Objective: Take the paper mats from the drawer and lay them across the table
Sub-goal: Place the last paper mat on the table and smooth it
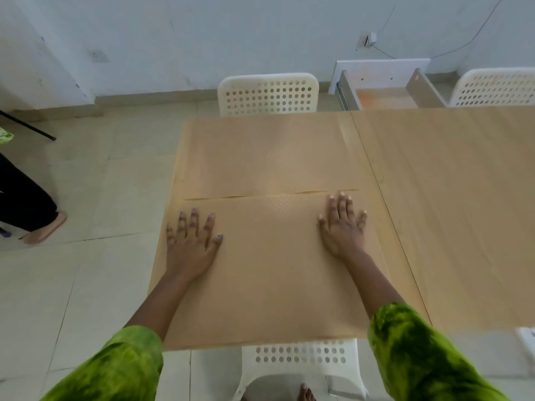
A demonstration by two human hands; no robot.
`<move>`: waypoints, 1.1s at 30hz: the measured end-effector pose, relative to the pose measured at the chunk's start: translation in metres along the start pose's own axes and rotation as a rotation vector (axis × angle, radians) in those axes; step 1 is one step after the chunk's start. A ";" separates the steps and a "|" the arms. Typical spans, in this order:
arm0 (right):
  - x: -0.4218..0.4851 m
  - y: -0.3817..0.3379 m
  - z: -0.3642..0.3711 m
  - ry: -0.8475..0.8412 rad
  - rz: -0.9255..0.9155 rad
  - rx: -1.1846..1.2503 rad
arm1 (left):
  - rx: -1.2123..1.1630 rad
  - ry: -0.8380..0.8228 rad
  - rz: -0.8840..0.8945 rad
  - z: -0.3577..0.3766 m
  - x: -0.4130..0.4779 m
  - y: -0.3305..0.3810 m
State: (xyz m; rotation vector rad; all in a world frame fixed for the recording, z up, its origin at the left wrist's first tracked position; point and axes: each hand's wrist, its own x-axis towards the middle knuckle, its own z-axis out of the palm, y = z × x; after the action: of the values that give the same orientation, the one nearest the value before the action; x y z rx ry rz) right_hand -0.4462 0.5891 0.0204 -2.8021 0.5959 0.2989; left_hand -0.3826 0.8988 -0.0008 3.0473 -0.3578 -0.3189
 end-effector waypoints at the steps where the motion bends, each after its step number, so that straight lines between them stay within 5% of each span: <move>1: -0.013 -0.007 0.000 0.015 -0.018 0.012 | 0.008 0.025 0.026 0.000 -0.009 0.007; 7: -0.124 -0.066 0.039 -0.067 -0.276 0.065 | -0.109 0.083 0.269 0.030 -0.099 0.086; 18: -0.137 -0.038 0.060 -0.039 -0.268 -0.014 | -0.023 0.048 0.110 0.040 -0.110 0.071; 24: -0.122 0.040 0.046 0.033 -0.032 -0.083 | -0.042 0.091 -0.098 0.036 -0.116 -0.003; 33: -0.122 0.057 0.036 0.015 0.011 -0.091 | -0.022 0.075 -0.113 0.030 -0.116 -0.013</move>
State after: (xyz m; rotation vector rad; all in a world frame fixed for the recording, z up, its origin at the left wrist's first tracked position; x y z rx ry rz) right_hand -0.5842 0.5944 0.0056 -2.8915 0.6154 0.3154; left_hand -0.4965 0.9374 -0.0081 3.0534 -0.1769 -0.2115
